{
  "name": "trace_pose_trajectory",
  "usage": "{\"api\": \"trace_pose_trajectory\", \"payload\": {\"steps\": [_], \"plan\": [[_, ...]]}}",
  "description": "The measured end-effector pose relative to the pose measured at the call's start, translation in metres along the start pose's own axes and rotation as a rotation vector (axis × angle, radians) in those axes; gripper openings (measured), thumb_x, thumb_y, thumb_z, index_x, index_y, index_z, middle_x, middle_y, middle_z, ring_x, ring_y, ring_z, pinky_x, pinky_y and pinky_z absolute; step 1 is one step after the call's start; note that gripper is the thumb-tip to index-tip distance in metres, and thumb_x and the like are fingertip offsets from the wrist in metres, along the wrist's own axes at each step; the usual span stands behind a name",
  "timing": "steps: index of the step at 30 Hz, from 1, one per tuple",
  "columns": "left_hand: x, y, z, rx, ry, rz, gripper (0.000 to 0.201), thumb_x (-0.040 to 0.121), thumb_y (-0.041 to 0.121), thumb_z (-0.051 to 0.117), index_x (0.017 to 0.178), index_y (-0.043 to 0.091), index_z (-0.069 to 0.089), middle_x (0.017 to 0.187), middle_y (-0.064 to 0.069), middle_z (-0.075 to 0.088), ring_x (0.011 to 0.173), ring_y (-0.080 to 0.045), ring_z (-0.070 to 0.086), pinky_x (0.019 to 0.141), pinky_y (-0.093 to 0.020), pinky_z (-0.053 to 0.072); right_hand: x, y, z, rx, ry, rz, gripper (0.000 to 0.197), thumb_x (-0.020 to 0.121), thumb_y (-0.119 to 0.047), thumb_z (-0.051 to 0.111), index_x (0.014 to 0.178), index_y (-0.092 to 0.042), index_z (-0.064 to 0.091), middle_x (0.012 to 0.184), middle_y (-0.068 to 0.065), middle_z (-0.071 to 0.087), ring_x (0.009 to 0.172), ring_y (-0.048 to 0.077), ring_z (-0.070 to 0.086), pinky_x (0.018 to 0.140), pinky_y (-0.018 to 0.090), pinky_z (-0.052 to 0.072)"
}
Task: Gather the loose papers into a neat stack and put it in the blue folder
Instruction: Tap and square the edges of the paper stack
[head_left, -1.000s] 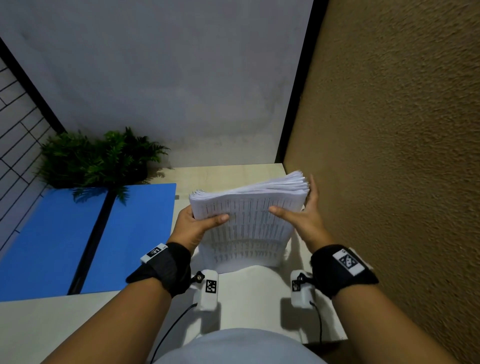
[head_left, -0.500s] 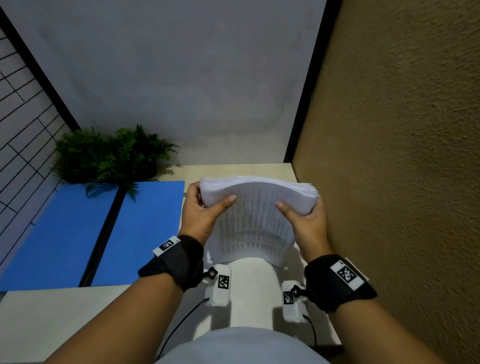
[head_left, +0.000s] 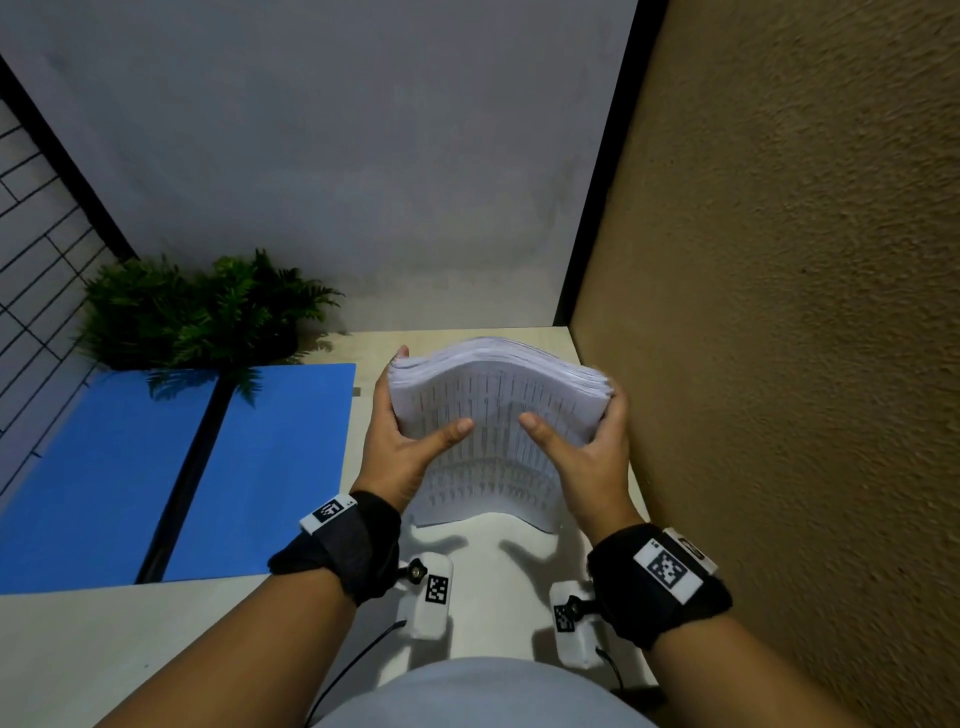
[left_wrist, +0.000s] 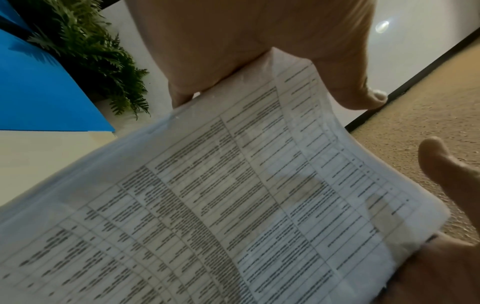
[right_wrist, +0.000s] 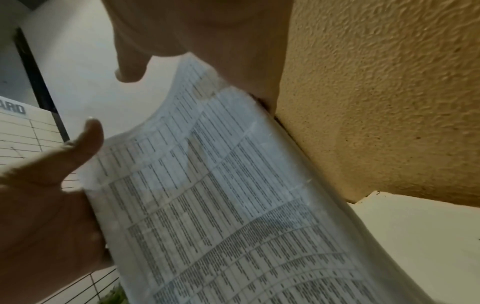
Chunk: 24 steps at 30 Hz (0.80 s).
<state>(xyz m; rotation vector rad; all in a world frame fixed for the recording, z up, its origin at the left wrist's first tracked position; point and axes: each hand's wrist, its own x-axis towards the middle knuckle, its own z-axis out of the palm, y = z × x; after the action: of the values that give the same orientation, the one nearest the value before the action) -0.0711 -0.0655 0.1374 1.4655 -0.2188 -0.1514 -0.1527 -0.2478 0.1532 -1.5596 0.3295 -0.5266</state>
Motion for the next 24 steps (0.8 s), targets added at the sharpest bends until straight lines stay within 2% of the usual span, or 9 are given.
{"api": "trace_pose_trajectory", "payload": {"steps": [2,5,8,12,14,16,17,20,24], "plan": [[0.001,0.0,-0.001,0.0,-0.001,0.021,0.107,0.058,0.043,0.087,0.149,0.037,0.03,0.137,0.009,0.053,0.125,-0.008,0.054,0.097,-0.036,0.055,0.002,0.0,0.0,-0.001,0.042,0.0,0.086,0.064,-0.048,0.084,0.133,-0.045,0.032,0.131,-0.005,0.052,0.12,0.012,0.056,0.095,0.04,0.055],[0.0,0.005,0.0,0.0,0.01,0.067,0.104,0.061,0.048,0.081,0.15,0.041,0.027,0.138,0.018,0.047,0.119,0.009,0.052,0.088,-0.015,0.053,0.002,-0.004,0.002,-0.04,0.045,-0.018,0.091,0.066,-0.046,0.085,0.137,-0.049,0.027,0.135,-0.006,0.048,0.123,0.01,0.052,0.102,0.043,0.051],[0.0,0.012,0.005,0.008,0.068,0.112,0.092,0.069,0.055,0.074,0.148,0.04,0.03,0.134,0.022,0.046,0.115,0.011,0.054,0.085,-0.012,0.052,-0.003,-0.013,0.007,-0.205,0.056,-0.206,0.097,0.069,-0.044,0.082,0.14,-0.056,0.017,0.141,-0.009,0.034,0.13,0.006,0.042,0.103,0.022,0.042],[0.008,0.028,0.015,0.036,0.252,0.154,0.045,0.094,0.041,0.06,0.134,0.022,0.049,0.117,0.017,0.055,0.096,0.019,0.055,0.079,-0.004,0.045,0.003,-0.016,0.01,-0.414,0.082,-0.415,0.057,0.083,-0.034,0.075,0.135,-0.029,0.052,0.138,-0.009,0.026,0.125,-0.019,0.03,0.096,-0.002,0.032],[0.015,0.034,0.019,0.006,0.346,0.106,0.022,0.097,0.033,0.059,0.115,0.02,0.059,0.108,0.011,0.059,0.094,0.009,0.057,0.08,-0.012,0.043,0.007,-0.012,0.007,-0.424,0.124,-0.363,0.042,0.086,-0.034,0.071,0.126,-0.024,0.061,0.133,-0.009,0.029,0.12,-0.017,0.033,0.097,0.001,0.033],[0.022,0.035,0.019,-0.042,0.369,0.013,0.011,0.097,0.025,0.057,0.106,0.02,0.061,0.107,0.005,0.061,0.096,-0.007,0.057,0.081,-0.023,0.042,0.007,-0.008,0.006,-0.433,0.171,-0.304,0.04,0.088,-0.038,0.069,0.124,-0.026,0.059,0.128,-0.011,0.029,0.119,0.0,0.04,0.096,0.008,0.035],[0.024,0.035,0.019,-0.051,0.36,-0.021,0.011,0.097,0.023,0.055,0.106,0.021,0.061,0.107,0.002,0.062,0.096,-0.012,0.057,0.08,-0.027,0.044,0.006,-0.007,0.006,-0.442,0.168,-0.292,0.038,0.087,-0.039,0.068,0.122,-0.027,0.058,0.126,-0.012,0.03,0.117,0.001,0.041,0.094,0.008,0.036],[0.024,0.037,0.02,-0.032,0.315,-0.021,0.018,0.102,0.024,0.046,0.112,0.022,0.061,0.109,-0.002,0.066,0.097,-0.015,0.062,0.085,-0.031,0.05,0.005,-0.006,0.006,-0.463,0.097,-0.299,0.031,0.086,-0.041,0.068,0.115,-0.031,0.061,0.125,-0.012,0.032,0.11,-0.019,0.036,0.085,0.001,0.037],[0.017,0.034,0.02,0.016,0.255,0.01,0.031,0.101,0.046,0.044,0.123,0.027,0.055,0.12,0.003,0.065,0.111,-0.013,0.06,0.095,-0.031,0.047,0.013,-0.007,0.003,-0.38,0.155,-0.233,0.034,0.086,-0.045,0.066,0.116,-0.034,0.052,0.118,-0.011,0.036,0.107,-0.016,0.038,0.087,0.015,0.042]]}}
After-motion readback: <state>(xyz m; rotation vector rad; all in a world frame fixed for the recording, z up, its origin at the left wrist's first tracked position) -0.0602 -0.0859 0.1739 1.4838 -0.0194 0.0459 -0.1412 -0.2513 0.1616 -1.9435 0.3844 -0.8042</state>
